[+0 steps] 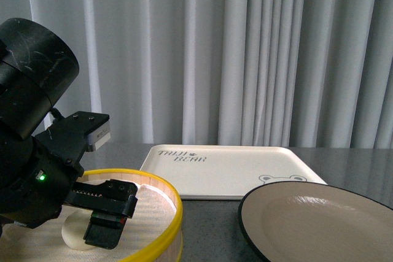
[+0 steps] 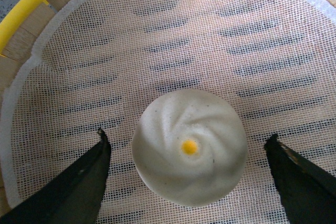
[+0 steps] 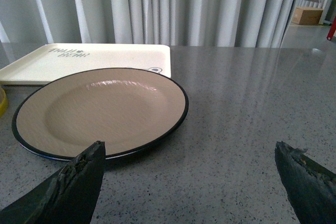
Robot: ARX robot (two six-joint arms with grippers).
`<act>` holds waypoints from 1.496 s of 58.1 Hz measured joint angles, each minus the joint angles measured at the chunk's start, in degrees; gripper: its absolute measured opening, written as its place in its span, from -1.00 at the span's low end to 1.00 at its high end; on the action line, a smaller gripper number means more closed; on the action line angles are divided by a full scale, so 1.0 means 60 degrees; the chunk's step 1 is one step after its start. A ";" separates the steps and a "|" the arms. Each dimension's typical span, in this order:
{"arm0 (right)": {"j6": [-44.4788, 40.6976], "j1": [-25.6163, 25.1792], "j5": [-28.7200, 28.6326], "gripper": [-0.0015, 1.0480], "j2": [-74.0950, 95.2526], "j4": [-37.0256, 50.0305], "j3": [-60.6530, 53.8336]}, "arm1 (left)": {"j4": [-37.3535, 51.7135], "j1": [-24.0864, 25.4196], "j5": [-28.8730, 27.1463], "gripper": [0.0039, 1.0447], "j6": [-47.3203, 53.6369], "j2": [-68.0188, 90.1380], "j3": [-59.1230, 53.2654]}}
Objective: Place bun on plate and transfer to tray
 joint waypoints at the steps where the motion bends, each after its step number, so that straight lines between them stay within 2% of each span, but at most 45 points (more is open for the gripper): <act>1: 0.0000 0.0000 0.0000 0.83 0.0000 0.0000 0.0000 | 0.0015 -0.0011 0.0011 0.57 -0.0004 0.0000 0.0000; 9: 0.0000 0.0000 0.0000 0.83 0.0000 0.0000 0.0000 | 0.0204 -0.0117 0.0022 -0.05 0.0120 -0.0047 0.0000; 22: 0.0000 0.0000 0.0000 0.83 0.0000 0.0000 0.0000 | 0.0397 -0.0331 0.0011 -0.69 0.0499 -0.0379 -0.0055; 28: 0.0000 0.0000 0.0000 0.83 0.0000 0.0000 0.0000 | 0.0627 -0.0463 -0.0004 -0.92 0.0659 -0.0484 -0.0058; 37: 0.0000 0.0000 0.0000 0.83 0.0000 0.0000 0.0000 | 0.1439 -0.0772 0.0576 -0.93 0.0750 -0.0521 -0.0007; 44: 0.0000 0.0000 0.0000 0.83 0.0000 0.0000 0.0000 | 0.2014 -0.1308 0.1202 -0.93 0.0922 -0.0408 0.0423; 56: 0.0000 0.0000 0.0000 0.83 0.0000 0.0000 0.0000 | 0.2823 -0.2922 0.2790 -0.93 0.1337 0.1038 0.1920; 67: 0.0000 0.0000 0.0000 0.83 0.0000 0.0000 0.0000 | 0.2473 -0.3599 0.2605 -0.93 0.1413 0.2029 0.3169; 71: 0.0000 0.0000 0.0000 0.83 0.0000 0.0000 0.0000 | 0.2069 -0.3814 0.2240 -0.93 0.1530 0.2473 0.3727; 77: 0.0000 0.0000 0.0000 0.83 0.0000 0.0000 0.0000 | 0.1490 -0.4054 0.2178 -0.93 0.1603 0.3049 0.4244; 87: 0.0000 0.0000 0.0000 0.83 0.0000 0.0000 0.0000 | 0.0659 -0.4346 0.1417 -0.93 0.1698 0.3843 0.4907</act>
